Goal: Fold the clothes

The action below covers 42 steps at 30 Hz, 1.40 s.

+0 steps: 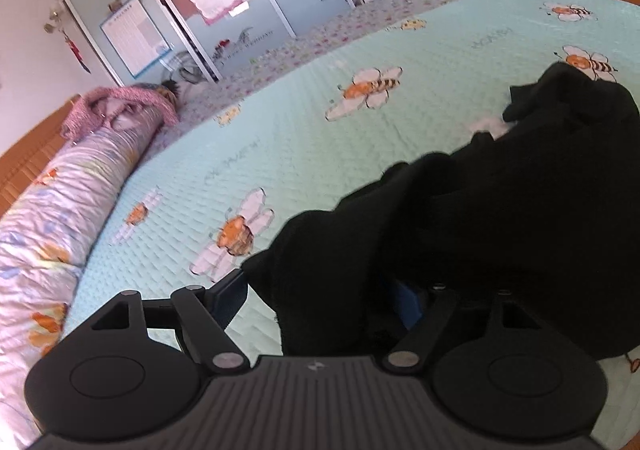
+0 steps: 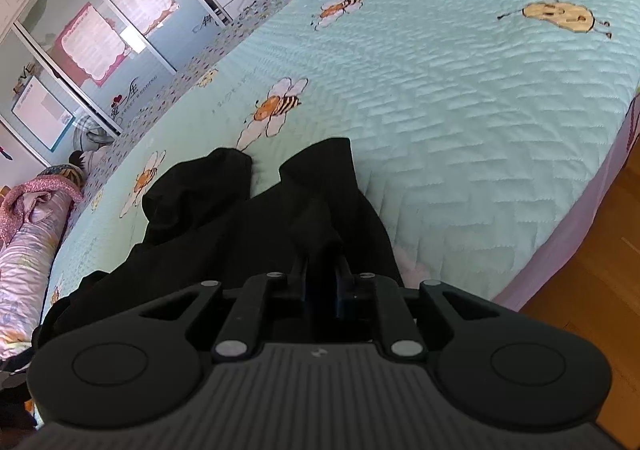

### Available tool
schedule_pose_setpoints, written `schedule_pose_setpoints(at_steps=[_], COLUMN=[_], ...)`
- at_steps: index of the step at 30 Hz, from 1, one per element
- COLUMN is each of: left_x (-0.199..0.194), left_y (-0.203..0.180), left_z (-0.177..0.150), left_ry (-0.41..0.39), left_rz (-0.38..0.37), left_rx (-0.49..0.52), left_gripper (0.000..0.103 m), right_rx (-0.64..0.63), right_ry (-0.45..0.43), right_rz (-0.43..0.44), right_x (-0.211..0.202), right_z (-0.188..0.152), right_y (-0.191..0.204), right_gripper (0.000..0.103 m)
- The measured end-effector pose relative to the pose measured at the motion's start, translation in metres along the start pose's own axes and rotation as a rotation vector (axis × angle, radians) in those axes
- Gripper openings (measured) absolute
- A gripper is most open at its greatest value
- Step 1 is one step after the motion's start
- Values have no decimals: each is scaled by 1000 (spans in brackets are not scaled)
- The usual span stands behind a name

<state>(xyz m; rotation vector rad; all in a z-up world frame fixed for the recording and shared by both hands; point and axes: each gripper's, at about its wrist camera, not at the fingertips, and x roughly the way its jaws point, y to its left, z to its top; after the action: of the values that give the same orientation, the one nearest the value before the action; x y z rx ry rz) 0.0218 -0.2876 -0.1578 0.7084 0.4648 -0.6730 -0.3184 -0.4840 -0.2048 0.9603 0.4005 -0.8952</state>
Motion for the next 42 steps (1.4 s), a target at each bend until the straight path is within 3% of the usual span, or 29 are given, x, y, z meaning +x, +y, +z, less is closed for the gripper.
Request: schedule_pose_setpoints(at_steps=[1,2,3,6,8,10,11,12,16,19,21,22,24,27,32,36,39,42], left_x=[2,4,5,6,2,-13,-23,-35,-69,-78,-78,-76,-70,-66,-64,-62,-60,-59], left_y=[2,5,7,15,17,15,16,18,31,30,19,12,2,0,5,10,10,11], left_z=[0,0,1,1,1,1,0,0,-6,-16,-26,-32,-42,-49,-45,-49,-50,-48], left_ry=[-1,0,5,11,9,-13,-34,-60,-122,-102,-68,-46,-3,26,30,37,44,52], left_rz=[-15,-33,-52,-110,-147,-188,-218,-253,-388,-486,-511,-515,-522,-526,-505,-501,-492,-482], left_rx=[-16,-43,-74,-150,-168,-179,-190,-204,-288,-320,-289,-279,-280,-307,-307,-327,-342,-338], left_gripper=[71,55,48,37,32,29,27,27,26,26,27,27,27,30,34,35,35,35], right_rx=[14,26,36,55,57,51,43,33,31,20,20,14,-7,-2,76,138,148,6], right_ry=[8,15,18,30,40,33,25,13,-146,-293,-332,-300,-168,-74,-118,-223,-164,-122], right_rz=[4,7,9,27,39,34,27,20,0,-39,-44,-48,-92,-152,-127,-151,-100,-105], right_x=[1,2,3,6,12,15,15,13,-20,-54,-67,-65,-48,-28,-37,-60,-56,-39], right_z=[0,-1,-1,-1,0,-1,-1,1,16,34,46,50,55,43,30,28,22,13], right_y=[-2,-4,-5,-7,-6,-5,-5,-5,-12,-20,-27,-30,-38,-51,-60,-74,-86,-74], right_gripper=[27,35,39,53,57,53,26,10,9,9,12,15,31,31,38,63,63,63])
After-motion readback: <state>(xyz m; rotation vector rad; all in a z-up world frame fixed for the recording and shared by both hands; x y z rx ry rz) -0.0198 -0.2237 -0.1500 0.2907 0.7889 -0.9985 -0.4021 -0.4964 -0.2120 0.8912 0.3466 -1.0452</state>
